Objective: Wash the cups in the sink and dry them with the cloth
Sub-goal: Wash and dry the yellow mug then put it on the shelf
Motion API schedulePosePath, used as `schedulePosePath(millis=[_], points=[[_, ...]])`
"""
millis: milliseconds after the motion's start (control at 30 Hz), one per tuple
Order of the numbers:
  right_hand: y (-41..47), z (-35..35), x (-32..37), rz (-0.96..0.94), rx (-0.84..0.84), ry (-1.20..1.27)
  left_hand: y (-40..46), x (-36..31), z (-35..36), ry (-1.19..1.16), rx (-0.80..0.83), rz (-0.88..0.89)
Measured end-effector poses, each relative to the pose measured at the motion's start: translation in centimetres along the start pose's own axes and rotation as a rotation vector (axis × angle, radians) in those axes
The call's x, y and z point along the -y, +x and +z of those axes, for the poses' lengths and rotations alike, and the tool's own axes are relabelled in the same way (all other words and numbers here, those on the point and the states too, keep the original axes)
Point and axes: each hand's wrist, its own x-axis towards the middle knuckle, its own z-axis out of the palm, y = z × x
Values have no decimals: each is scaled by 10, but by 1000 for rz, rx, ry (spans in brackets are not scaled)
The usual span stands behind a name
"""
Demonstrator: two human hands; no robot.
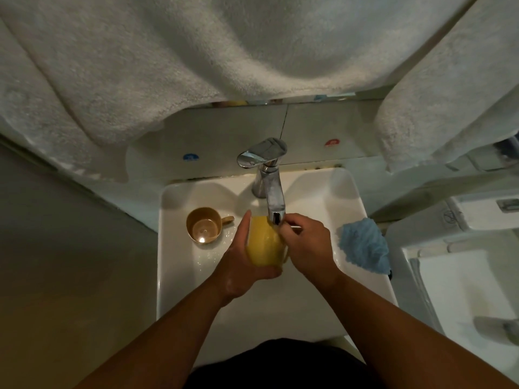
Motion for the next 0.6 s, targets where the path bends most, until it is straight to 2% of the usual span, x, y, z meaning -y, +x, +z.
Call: schedulePosePath(millis=[133,233,300,467,600], points=[[3,-3,-6,-13,161,51,1,1,-2,-183,-27,-52],[0,-5,-9,-45,256,-12,3,2,-5,-296,-31,-88],[-3,-1,-9,-42,240,-13,5,1,-5,-313,-19,-76],[2,2,-7,10,53,90,3,-2,0,-293,9,-73],[-4,4,-8,9,140,47,5,2,-1,-266,3,-97]])
